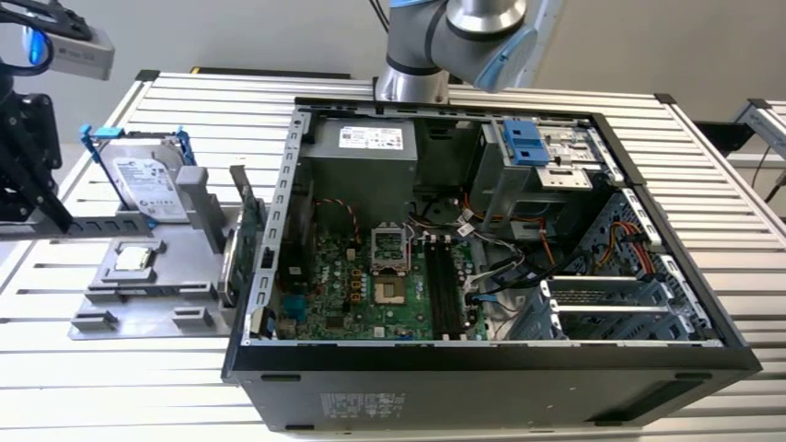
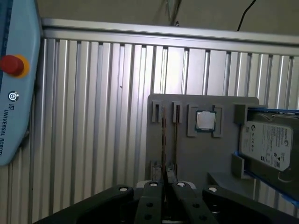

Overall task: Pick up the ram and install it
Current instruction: 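Pick up the ram and move it above insertion slot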

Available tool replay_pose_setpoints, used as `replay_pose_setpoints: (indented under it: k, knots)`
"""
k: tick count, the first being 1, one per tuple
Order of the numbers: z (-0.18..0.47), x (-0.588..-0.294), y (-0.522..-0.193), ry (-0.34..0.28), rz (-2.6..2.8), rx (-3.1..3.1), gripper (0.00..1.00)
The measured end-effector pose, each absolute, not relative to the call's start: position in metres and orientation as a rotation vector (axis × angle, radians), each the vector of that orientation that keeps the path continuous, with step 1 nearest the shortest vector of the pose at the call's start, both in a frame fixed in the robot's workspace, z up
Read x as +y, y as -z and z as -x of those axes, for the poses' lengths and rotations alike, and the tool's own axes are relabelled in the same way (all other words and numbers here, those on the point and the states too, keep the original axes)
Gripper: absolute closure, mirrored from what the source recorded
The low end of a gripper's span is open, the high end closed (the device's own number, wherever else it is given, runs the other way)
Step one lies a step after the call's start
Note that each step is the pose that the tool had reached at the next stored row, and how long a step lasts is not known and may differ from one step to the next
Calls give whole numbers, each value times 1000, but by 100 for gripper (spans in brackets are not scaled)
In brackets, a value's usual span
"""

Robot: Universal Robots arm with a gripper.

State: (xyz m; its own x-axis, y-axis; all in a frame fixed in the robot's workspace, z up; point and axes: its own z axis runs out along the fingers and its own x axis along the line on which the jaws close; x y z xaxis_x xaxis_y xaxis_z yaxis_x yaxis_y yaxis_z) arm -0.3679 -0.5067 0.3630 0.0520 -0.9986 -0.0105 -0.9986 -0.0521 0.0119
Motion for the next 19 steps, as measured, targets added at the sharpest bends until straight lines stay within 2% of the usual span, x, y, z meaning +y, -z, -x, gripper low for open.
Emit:
replay_pose_setpoints:
  k: [19]
  knots:
    - [368, -507, -375, 25, -2278, -2162, 100]
